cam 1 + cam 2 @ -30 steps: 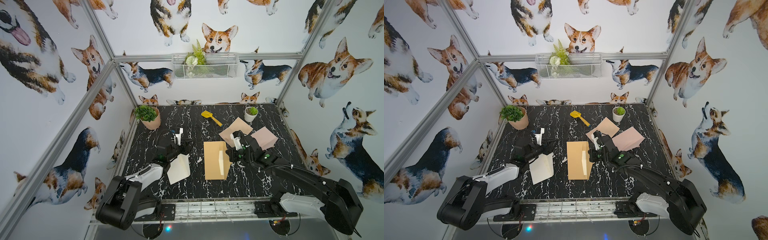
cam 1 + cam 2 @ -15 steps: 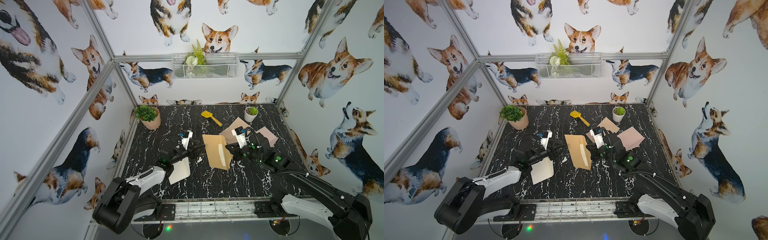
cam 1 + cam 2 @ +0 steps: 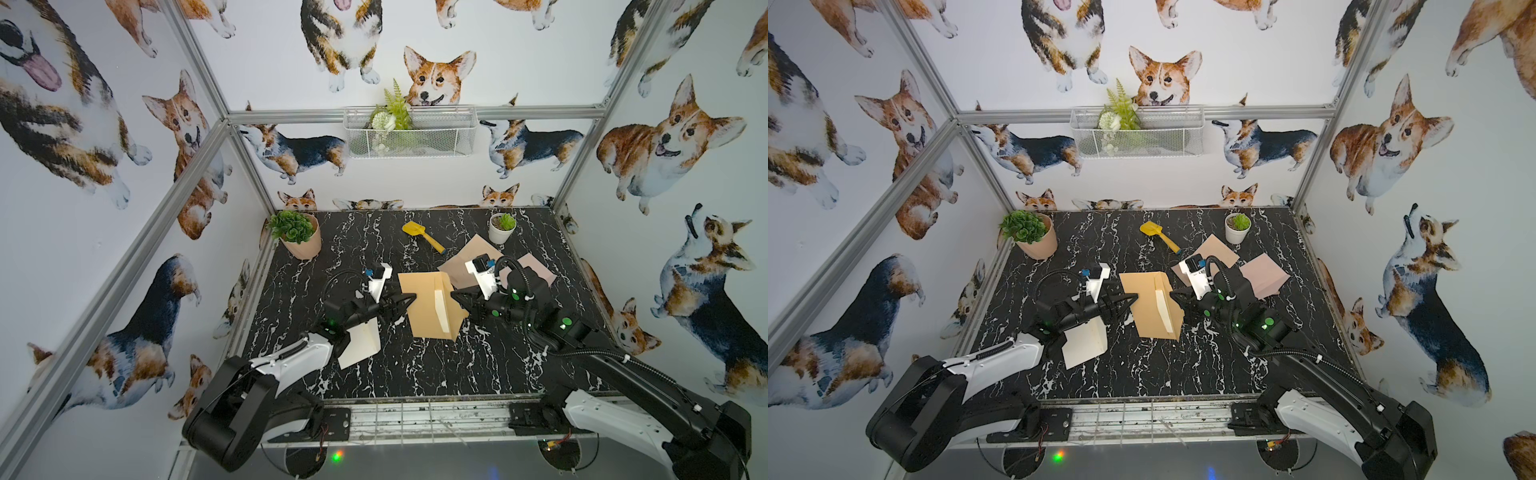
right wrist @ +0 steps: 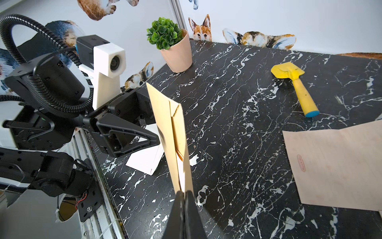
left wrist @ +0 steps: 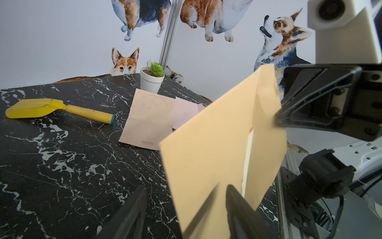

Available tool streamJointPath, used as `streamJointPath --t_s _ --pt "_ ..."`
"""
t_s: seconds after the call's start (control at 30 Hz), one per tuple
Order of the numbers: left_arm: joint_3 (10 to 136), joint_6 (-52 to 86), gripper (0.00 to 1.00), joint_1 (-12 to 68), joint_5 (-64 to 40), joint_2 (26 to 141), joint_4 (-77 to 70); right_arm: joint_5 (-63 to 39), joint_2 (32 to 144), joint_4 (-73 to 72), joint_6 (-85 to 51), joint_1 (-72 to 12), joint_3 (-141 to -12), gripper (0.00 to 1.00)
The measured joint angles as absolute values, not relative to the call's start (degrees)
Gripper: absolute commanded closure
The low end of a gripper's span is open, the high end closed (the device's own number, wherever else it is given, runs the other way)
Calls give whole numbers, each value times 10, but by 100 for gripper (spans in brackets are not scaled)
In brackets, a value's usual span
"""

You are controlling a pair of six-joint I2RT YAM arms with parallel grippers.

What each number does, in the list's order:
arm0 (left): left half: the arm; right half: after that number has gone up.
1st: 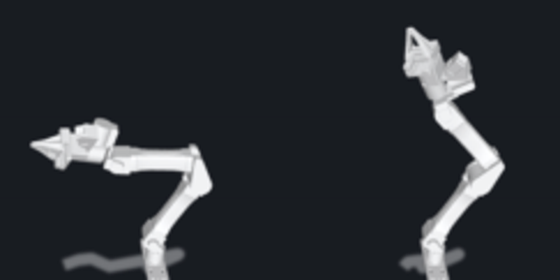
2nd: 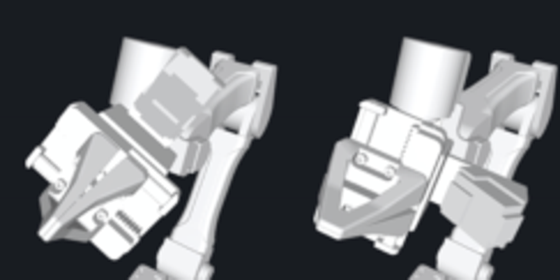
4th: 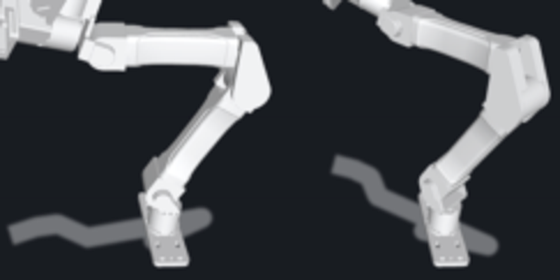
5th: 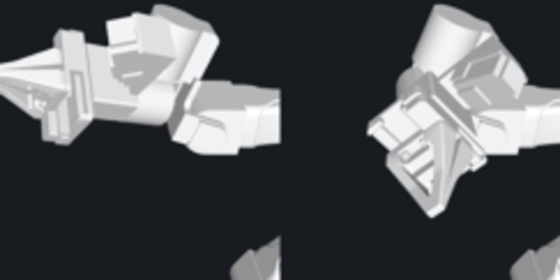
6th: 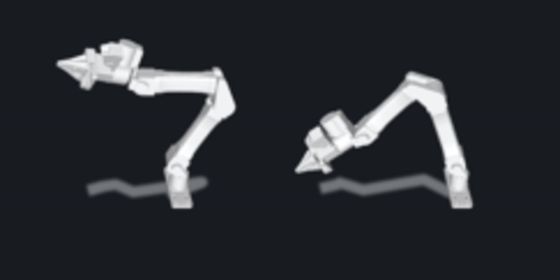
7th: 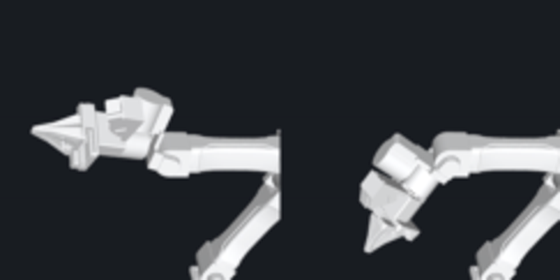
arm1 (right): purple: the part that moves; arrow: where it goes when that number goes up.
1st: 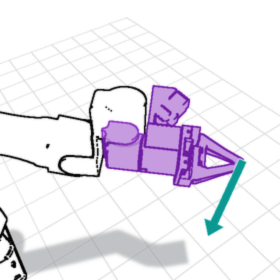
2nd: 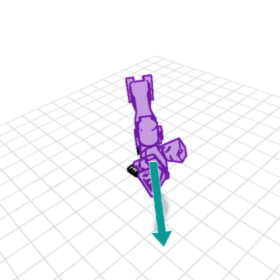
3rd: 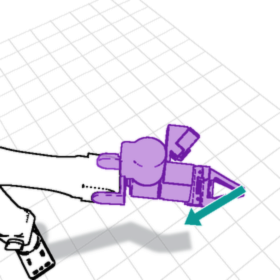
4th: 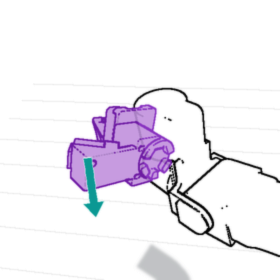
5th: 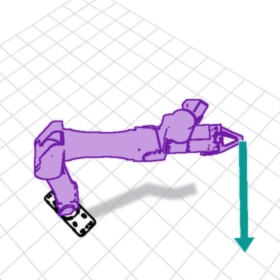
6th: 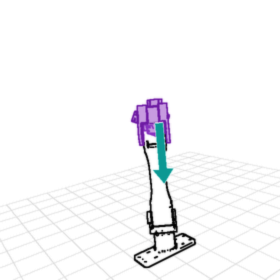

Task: Take the letter paper out of the envelope
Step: Pick up the envelope from the center of the board.

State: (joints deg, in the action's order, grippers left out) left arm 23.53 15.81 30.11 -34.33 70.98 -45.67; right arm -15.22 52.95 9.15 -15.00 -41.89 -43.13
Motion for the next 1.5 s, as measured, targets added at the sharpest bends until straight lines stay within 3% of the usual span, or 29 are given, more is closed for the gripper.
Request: streamJointPath --t_s 0.27,0.47,0.63,0.9,1.17,1.33,1.5 --pt "244 147 42 318 -338 711 -441 -165 545 69 -154 -419 -431 100" --pt "248 143 65 319 -335 709 -433 -164 547 62 -154 -419 -430 100" --pt "251 143 75 319 -335 709 -425 -157 545 58 -154 -419 -423 100" --pt "254 143 100 319 -345 710 -422 -148 542 58 -156 -419 -420 100" --pt "254 141 100 319 -346 712 -422 -136 536 58 -164 -419 -415 100" --pt "252 140 100 320 -335 711 -422 -132 523 65 -165 -419 -412 79" --pt "247 139 100 319 -317 707 -412 -116 501 75 -165 -419 -412 76"
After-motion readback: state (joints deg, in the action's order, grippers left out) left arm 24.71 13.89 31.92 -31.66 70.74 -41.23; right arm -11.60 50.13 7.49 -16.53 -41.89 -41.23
